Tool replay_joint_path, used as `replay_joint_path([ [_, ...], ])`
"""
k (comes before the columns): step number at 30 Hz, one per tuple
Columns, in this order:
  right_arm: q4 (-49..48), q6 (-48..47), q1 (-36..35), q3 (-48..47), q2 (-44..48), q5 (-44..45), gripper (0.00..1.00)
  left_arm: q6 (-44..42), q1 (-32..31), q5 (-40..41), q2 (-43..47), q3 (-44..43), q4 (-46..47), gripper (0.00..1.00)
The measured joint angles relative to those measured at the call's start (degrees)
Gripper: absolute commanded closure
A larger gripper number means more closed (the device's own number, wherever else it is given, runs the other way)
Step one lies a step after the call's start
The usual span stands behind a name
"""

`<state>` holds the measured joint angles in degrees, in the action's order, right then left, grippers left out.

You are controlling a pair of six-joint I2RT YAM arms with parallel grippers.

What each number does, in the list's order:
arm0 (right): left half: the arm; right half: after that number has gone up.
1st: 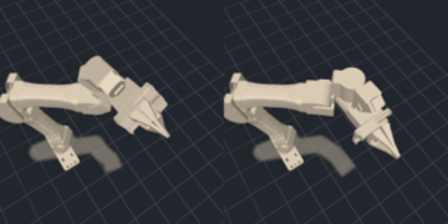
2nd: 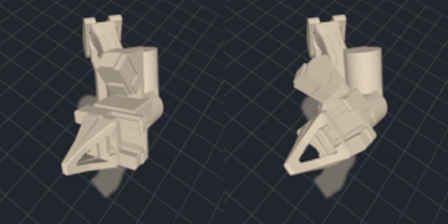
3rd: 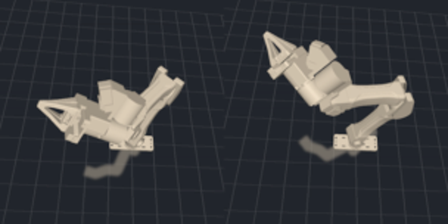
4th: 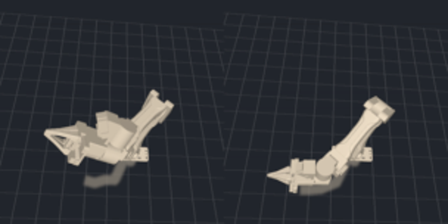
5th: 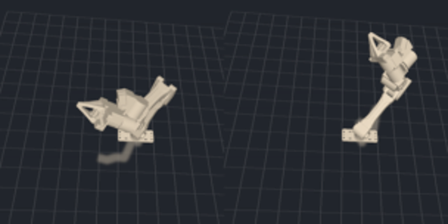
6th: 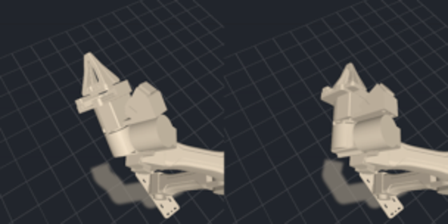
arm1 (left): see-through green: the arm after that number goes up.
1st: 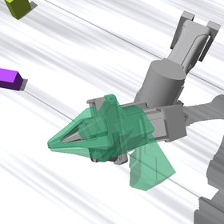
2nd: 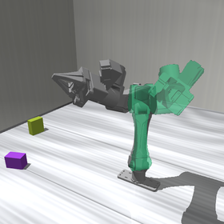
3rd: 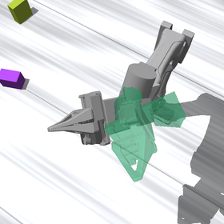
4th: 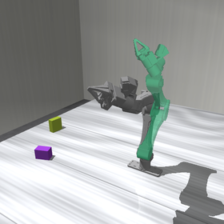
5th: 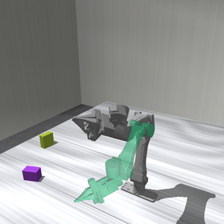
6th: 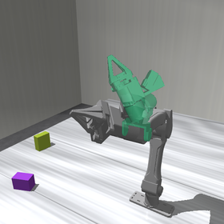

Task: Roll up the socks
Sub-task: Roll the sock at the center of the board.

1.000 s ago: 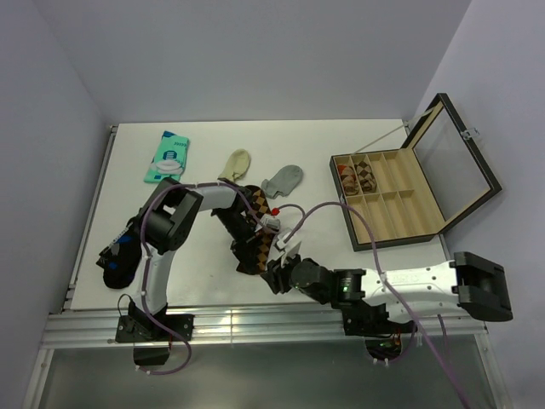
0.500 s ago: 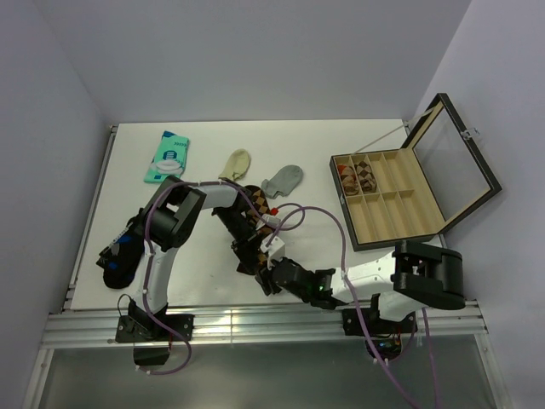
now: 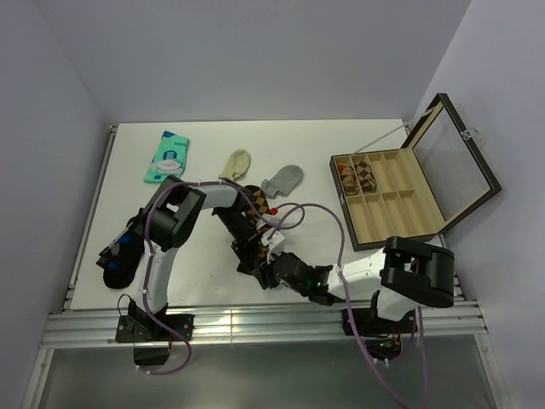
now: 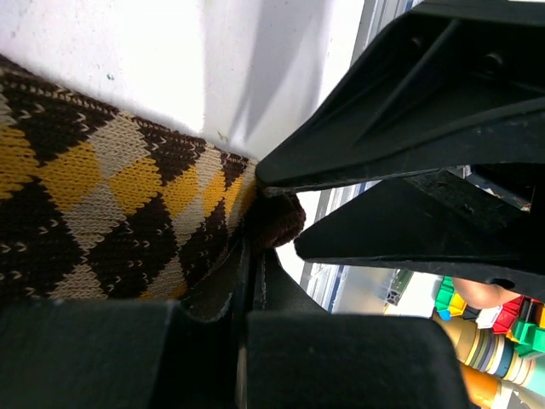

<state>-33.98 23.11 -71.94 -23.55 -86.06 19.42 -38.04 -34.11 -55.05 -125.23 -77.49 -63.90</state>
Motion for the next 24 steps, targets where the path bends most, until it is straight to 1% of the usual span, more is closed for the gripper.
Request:
replay_joint_path([
  [5, -3.5, 0.3, 2.5, 1.3, -0.9, -2.4, 0.48, 0.2, 0.0, 0.0, 0.0, 0.0, 0.1, 1.00],
  [9, -6.1, 0.7, 3.9, 1.6, -2.7, -4.3, 0.52, 0.6, 0.0, 0.1, 0.0, 0.0, 0.2, 1.00],
  [10, -6.6, 0.9, 4.0, 1.6, -3.1, -4.7, 0.56, 0.8, 0.0, 0.2, 0.0, 0.0, 0.3, 0.99],
  [12, -7.7, 1.5, 4.0, 1.6, -3.8, -5.6, 0.57, 1.2, 0.0, 0.3, 0.0, 0.0, 0.4, 0.99],
  [14, -9.0, 2.2, 4.0, 1.5, -4.7, -6.3, 0.63, 1.3, 0.1, 0.4, 0.0, 0.0, 0.5, 0.97],
  [16, -9.8, 3.0, 4.0, 1.4, -5.3, -6.9, 0.71, 1.4, 0.2, 0.5, 0.0, 0.0, 0.5, 0.94],
  [17, -10.0, 3.5, 4.0, 1.4, -5.5, -7.1, 0.74, 1.5, 0.2, 0.5, 0.0, 0.0, 0.6, 0.90],
  [18, -10.1, 4.2, 4.0, 1.3, -5.6, -7.3, 0.77, 1.6, 0.3, 0.5, 0.0, 0.0, 0.7, 0.88],
  [19, -9.9, 4.8, 4.1, 1.2, -5.6, -7.4, 0.85, 1.7, 0.3, 0.5, 0.1, 0.2, 1.0, 0.87],
  [21, -9.2, 6.8, 4.3, 1.1, -5.5, -7.5, 0.91, 2.3, 0.6, 0.8, 0.9, 1.1, 2.1, 0.84],
  [24, -8.1, 9.7, 5.3, 1.0, -5.1, -8.4, 0.95, 2.7, 0.8, 1.2, 2.9, 2.9, 4.6, 0.82],
])
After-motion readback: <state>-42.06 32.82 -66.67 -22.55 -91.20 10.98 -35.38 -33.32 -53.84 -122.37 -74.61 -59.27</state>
